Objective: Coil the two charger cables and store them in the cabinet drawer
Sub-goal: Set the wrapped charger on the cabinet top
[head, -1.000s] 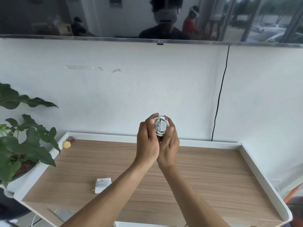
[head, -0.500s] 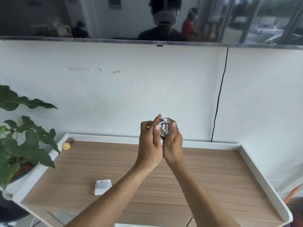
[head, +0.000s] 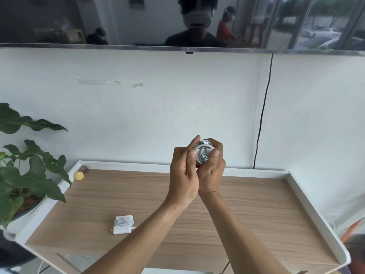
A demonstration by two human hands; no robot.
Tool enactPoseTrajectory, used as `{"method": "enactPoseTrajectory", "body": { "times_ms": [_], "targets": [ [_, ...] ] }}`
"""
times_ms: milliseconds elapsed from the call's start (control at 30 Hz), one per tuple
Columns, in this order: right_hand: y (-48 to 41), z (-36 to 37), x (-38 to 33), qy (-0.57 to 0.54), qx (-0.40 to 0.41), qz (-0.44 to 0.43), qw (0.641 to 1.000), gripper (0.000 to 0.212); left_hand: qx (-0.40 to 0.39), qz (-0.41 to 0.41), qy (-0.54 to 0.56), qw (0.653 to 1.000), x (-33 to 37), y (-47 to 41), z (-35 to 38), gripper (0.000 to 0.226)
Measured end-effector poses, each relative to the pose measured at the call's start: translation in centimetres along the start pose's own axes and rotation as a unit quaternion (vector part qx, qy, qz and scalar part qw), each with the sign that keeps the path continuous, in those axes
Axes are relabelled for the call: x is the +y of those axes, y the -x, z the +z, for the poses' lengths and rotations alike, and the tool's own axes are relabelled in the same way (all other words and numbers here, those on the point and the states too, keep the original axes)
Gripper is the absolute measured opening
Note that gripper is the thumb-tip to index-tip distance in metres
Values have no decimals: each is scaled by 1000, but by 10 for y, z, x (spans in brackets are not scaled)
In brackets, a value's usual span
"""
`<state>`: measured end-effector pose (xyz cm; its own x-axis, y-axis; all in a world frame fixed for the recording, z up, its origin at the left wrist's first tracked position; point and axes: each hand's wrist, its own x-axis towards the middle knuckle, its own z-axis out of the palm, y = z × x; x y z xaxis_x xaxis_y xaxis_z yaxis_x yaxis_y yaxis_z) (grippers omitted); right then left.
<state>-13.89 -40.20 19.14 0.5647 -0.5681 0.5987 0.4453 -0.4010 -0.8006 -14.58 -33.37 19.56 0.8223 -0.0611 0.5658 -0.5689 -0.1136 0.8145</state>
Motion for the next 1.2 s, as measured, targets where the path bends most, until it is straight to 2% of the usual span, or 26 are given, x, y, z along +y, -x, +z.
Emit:
{"method": "enactPoseTrajectory", "body": {
  "times_ms": [100,300,400,533,767,1033,1200],
  "targets": [
    [0,1,4,32,5,-30,999,78,5,-15,-5,1000,-4,2,0,36],
    [-10,1,7,11,-35,9,999,43,-40,-12,-22,999,-4,-5,-4,42],
    [-16,-2,2,-15,-68,29,997,45,-53,-8,-44,998,-6,-10,-7,49],
    [-7,-2,-2,10,-102,19,995,53,-18,-7,-64,998,-3,-11,-5,61],
    [-7,-6,-6,49,-71,-40,995,62,-1,20,-24,1000,-1,-9,-7,49],
    [-19,-13,-9,-33,-120,17,992,52,-23,14,15,1000,3,-11,-7,40],
    [-18,-21,-10,-91,-135,25,986,53,-58,12,54,997,0,-7,-11,47]
  ]
}}
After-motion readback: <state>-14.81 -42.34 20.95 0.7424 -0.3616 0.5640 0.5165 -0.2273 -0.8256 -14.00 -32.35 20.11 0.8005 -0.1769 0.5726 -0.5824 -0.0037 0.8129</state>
